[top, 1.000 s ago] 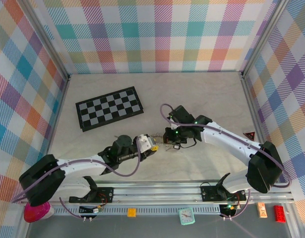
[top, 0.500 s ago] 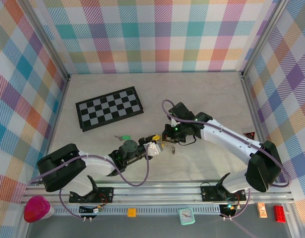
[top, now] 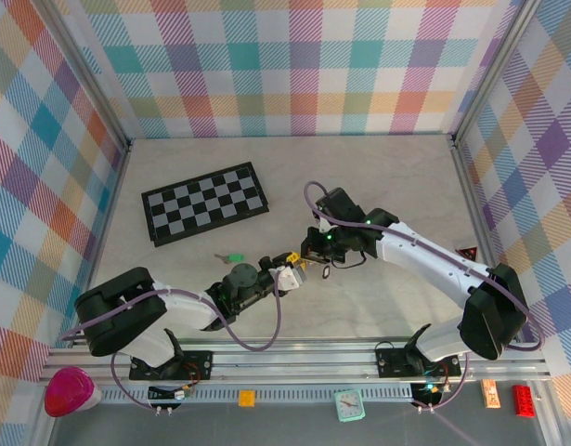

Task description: Put the keys on the keyring

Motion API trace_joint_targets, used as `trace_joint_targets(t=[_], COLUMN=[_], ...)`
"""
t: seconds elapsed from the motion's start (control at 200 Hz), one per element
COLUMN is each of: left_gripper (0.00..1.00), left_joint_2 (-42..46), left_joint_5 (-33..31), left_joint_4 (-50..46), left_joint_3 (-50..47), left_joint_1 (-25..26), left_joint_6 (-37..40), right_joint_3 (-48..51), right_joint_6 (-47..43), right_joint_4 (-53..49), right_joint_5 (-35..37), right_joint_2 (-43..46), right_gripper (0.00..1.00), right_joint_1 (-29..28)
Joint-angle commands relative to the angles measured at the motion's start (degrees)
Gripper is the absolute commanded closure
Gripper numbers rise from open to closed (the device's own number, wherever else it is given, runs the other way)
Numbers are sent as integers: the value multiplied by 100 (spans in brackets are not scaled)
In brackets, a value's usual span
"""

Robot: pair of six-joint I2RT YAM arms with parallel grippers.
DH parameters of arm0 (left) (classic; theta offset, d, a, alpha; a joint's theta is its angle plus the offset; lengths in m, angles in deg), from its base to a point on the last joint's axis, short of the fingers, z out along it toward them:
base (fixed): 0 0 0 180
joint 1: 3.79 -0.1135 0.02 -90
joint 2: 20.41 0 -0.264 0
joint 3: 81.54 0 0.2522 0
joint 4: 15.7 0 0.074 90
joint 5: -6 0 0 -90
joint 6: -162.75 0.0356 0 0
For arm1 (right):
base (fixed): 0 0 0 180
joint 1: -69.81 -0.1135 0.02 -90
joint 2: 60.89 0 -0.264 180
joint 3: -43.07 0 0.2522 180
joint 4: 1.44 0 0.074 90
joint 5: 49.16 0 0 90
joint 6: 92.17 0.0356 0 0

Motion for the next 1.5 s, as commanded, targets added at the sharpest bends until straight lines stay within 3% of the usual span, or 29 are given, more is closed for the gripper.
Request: trace_joint_targets(t=[0.0,0.095,0.405,0.5,0.72,0.94,1.05,1.24,1.365,1.495], left_gripper=[79,81,100,100,100,100,100,100,100,100], left_joint_2=[-171,-367,-424,-411,-446,-509,-364,310,611,525], left_joint_5=[-468,-707,-758,-725,-512,-189,143,867,1171,1245], left_joint_4=[979,1448,1458,1454,1410,1384,1148,-268,-1023,-1059], left_joint_3=[-36,-70,-25,-63,-177,-249,-266,-102,39,114], left_joint_1=[74,124,210,205,205,153,70,-167,-278,-287], left_joint_6=[138,213,282,273,47,-441,-689,-1044,-1164,-1168], right_joint_3=[-105,-75,-9,7,26,99,188,377,363,374], right_joint_6=[147,207,298,278,60,-447,-854,-1499,-1488,-1247], right_joint_4=[-24,47,171,171,59,-180,-267,-304,-193,189], right_joint_5=[-314,-359,-387,-370,-175,309,639,950,469,15], right_joint_2=[-99,-149,-163,-143,34,543,836,1086,1018,835], right_gripper=[100,100,100,100,70,51,51,57,66,66], right_joint_1=[-22,-15,-7,16,75,194,201,196,188,130])
